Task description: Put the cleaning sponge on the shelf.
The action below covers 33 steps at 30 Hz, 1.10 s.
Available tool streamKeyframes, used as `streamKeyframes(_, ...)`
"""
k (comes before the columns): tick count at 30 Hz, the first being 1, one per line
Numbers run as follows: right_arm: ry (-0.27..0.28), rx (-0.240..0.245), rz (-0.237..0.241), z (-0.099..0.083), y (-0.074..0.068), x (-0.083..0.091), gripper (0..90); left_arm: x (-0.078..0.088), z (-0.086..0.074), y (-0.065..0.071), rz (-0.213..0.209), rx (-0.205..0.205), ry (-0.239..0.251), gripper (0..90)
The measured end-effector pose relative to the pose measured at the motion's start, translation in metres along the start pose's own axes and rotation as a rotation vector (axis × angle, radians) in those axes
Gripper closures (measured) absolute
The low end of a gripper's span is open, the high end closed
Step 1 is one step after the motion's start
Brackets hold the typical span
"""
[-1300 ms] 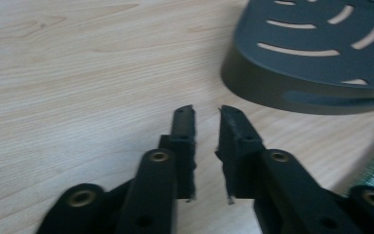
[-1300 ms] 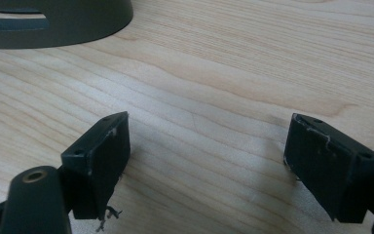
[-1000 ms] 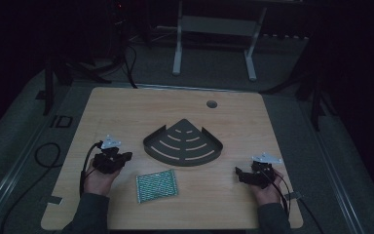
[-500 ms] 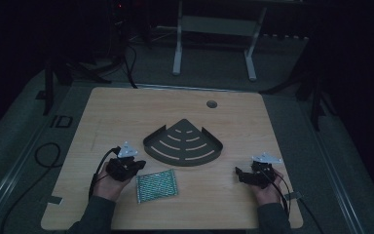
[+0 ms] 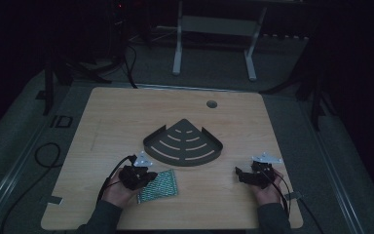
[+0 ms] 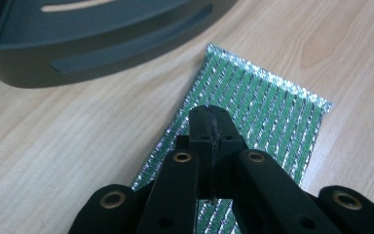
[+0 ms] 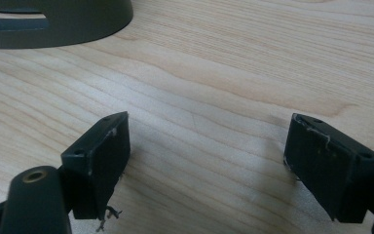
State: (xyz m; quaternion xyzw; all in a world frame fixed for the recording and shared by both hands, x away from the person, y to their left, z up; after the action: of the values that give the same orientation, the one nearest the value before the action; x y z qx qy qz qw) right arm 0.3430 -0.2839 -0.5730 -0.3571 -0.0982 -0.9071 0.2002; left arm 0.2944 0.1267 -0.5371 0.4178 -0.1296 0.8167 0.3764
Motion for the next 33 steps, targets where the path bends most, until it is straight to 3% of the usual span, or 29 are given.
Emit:
streamKeyframes(4,0.0,0.0,0.0,0.0,0.0,0.0,16.4,-0.003,-0.005,0.001,-0.003,-0.004,-0.033,90.0)
streamKeyframes(7,0.0,0.001,0.0,0.0,0.0,0.0,16.4,-0.003,-0.006,0.0,-0.007,0.002,-0.031,90.0)
streamKeyframes(17,0.0,0.001,0.0,0.0,0.0,0.0,16.4,0.009,-0.016,-0.009,0.044,0.0,-0.058,90.0)
streamKeyframes(23,0.0,0.0,0.0,0.0,0.0,0.0,16.4,0.02,-0.028,-0.026,0.083,0.033,-0.069,90.0)
streamKeyframes(28,0.0,0.0,0.0,0.0,0.0,0.0,16.4,0.03,-0.036,-0.041,0.142,0.092,-0.081,90.0)
streamKeyframes(33,0.001,0.0,0.0,0.0,0.0,0.0,16.4,0.037,-0.043,-0.046,0.171,0.136,-0.09,90.0)
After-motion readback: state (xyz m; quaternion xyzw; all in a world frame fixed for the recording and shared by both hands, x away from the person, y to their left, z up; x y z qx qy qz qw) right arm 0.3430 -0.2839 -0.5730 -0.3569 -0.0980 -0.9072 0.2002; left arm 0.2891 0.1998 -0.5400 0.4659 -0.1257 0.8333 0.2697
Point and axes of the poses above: each handheld gripper's, and its own axes: x roughly backward along the jaws, z roughly out of its top, y roughly to its right, the point moved 2 cm from there along -x, roughly forward along the jaws, and after that the axes turned 2 degrees about x, right-handed, at the moved point
